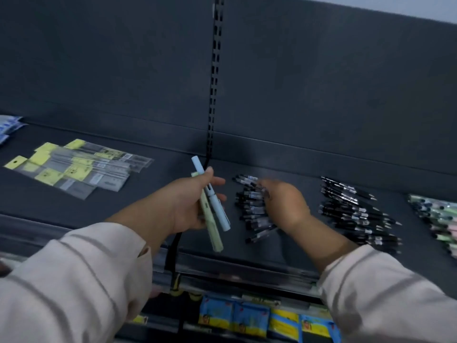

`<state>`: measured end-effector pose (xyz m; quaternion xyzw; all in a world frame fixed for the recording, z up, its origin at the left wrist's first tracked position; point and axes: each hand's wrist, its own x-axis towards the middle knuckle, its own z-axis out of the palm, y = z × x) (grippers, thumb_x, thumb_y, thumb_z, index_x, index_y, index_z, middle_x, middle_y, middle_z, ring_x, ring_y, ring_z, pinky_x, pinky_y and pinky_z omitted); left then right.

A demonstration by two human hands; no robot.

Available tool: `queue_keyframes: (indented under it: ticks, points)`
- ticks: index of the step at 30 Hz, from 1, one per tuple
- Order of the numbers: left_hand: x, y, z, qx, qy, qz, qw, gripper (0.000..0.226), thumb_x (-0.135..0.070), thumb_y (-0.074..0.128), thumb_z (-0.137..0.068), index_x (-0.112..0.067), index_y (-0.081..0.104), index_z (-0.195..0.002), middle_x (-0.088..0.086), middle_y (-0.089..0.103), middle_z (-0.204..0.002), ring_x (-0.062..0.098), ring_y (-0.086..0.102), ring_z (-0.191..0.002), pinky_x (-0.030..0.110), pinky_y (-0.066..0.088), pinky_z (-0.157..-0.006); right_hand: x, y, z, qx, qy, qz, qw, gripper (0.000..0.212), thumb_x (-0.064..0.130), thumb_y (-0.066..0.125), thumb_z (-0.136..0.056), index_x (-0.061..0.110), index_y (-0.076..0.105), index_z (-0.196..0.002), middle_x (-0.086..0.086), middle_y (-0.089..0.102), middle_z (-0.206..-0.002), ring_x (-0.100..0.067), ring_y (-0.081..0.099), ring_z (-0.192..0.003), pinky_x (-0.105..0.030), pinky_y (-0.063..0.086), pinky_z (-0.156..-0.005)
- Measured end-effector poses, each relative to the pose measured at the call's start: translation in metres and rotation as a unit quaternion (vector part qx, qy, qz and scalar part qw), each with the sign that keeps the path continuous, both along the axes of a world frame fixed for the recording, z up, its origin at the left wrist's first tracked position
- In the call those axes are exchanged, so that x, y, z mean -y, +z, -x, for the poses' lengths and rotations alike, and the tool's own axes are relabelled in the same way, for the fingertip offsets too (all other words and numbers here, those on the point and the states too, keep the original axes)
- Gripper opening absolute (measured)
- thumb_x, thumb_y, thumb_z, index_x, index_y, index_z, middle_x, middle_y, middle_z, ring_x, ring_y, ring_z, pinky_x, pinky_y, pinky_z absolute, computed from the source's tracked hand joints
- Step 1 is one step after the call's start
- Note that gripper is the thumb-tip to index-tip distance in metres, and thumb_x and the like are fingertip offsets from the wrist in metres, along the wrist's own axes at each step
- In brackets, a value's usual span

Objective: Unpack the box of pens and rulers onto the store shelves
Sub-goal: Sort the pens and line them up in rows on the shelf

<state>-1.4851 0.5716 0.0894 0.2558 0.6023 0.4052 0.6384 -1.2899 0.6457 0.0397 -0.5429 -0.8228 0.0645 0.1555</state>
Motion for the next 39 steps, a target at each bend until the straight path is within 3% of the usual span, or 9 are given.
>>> queue_keyframes:
  ticks: [4, 7, 10, 15, 18, 20, 23, 28, 39]
  points:
    - [0.003, 0.000, 0.000, 0.036, 0.003, -0.009, 0.999, 0.042, -0.049, 0.041, -0.096, -0.017, 0.064, -0.110, 0.013, 0.066, -0.105, 0.027, 0.064, -0.084, 0.046, 0.053, -0.080, -0.011, -0.023, 0.006, 0.085, 0.024, -0.031, 0.996, 0.023, 0.022, 0.053, -0.093, 0.017, 0.059, -0.115, -0.004, 0.063, -0.114, -0.025, 0.056, -0.111, -0.034, 0.039, -0.093]
    - [0.006, 0.002, -0.004, 0.034, 0.008, -0.017, 0.999, 0.042, -0.048, 0.040, -0.097, -0.016, 0.063, -0.111, 0.012, 0.065, -0.104, 0.027, 0.063, -0.085, 0.047, 0.052, -0.084, -0.011, -0.029, 0.006, 0.082, 0.039, 0.053, 0.994, 0.058, 0.055, 0.048, -0.091, 0.025, 0.041, -0.140, 0.003, 0.037, -0.149, -0.019, 0.026, -0.140, -0.047, 0.014, -0.116]
    - [0.007, 0.006, -0.011, 0.024, 0.012, -0.022, 0.999, 0.041, -0.048, 0.042, -0.096, -0.013, 0.064, -0.104, 0.012, 0.068, -0.101, 0.027, 0.064, -0.088, 0.045, 0.052, -0.084, -0.009, -0.024, 0.004, 0.097, 0.057, 0.086, 0.990, 0.073, 0.066, 0.034, -0.091, 0.029, 0.018, -0.151, 0.006, 0.011, -0.160, -0.018, 0.000, -0.148, -0.048, -0.004, -0.117]
    - [0.002, 0.012, -0.033, -0.071, 0.007, -0.073, 0.995, 0.033, -0.043, 0.048, -0.096, -0.013, 0.054, -0.081, 0.008, 0.066, -0.076, 0.025, 0.067, -0.078, 0.034, 0.049, -0.072, -0.002, 0.021, 0.001, -0.135, 0.050, 0.041, 0.989, 0.045, 0.043, 0.039, -0.099, 0.021, 0.046, -0.138, -0.001, 0.047, -0.141, -0.018, 0.043, -0.129, -0.034, 0.032, -0.107]
    - [-0.004, 0.011, -0.053, -0.236, -0.045, -0.153, 0.959, 0.028, -0.038, 0.048, -0.097, -0.017, 0.046, -0.078, 0.003, 0.049, -0.067, 0.019, 0.055, -0.063, 0.033, 0.046, -0.069, 0.016, 0.056, -0.006, -0.363, 0.072, 0.162, 0.915, 0.021, 0.042, 0.043, -0.098, 0.031, 0.060, -0.099, 0.005, 0.062, -0.098, -0.008, 0.059, -0.081, -0.033, 0.048, -0.078]
    - [-0.010, 0.007, -0.065, -0.368, -0.093, -0.198, 0.904, 0.027, -0.035, 0.052, -0.095, -0.020, 0.041, -0.076, 0.000, 0.043, -0.067, 0.015, 0.042, -0.058, 0.030, 0.039, -0.060, 0.027, 0.071, -0.014, -0.425, 0.070, 0.227, 0.874, 0.021, 0.045, 0.045, -0.097, 0.032, 0.060, -0.093, 0.001, 0.061, -0.093, -0.008, 0.056, -0.066, -0.030, 0.050, -0.069]
    - [-0.015, 0.006, -0.083, -0.530, -0.137, -0.239, 0.802, 0.025, -0.031, 0.058, -0.092, -0.019, 0.037, -0.084, -0.001, 0.045, -0.071, 0.014, 0.041, -0.057, 0.030, 0.033, -0.051, 0.031, 0.075, -0.029, -0.444, 0.066, 0.265, 0.854, 0.012, 0.038, 0.055, -0.094, 0.027, 0.060, -0.096, 0.003, 0.062, -0.089, -0.006, 0.055, -0.059, -0.027, 0.048, -0.063]
    - [-0.023, 0.009, -0.118, -0.635, -0.151, -0.272, 0.707, 0.026, -0.014, 0.056, -0.089, -0.014, 0.034, -0.102, 0.000, 0.045, -0.071, 0.021, 0.050, -0.061, 0.032, 0.035, -0.049, 0.028, 0.067, -0.064, -0.462, 0.040, 0.286, 0.839, 0.012, 0.025, 0.063, -0.091, 0.022, 0.057, -0.101, 0.002, 0.063, -0.086, -0.008, 0.056, -0.063, -0.022, 0.047, -0.059]
    - [-0.047, 0.013, -0.182, -0.634, -0.189, -0.280, 0.695, 0.023, -0.038, 0.059, -0.087, -0.022, 0.044, -0.088, -0.006, 0.050, -0.077, 0.022, 0.054, -0.079, 0.032, 0.039, -0.064, 0.002, 0.059, -0.156, -0.526, 0.019, 0.325, 0.786, 0.010, 0.005, 0.059, -0.091, 0.014, 0.060, -0.087, -0.006, 0.064, -0.080, -0.013, 0.062, -0.064, -0.026, 0.051, -0.061]
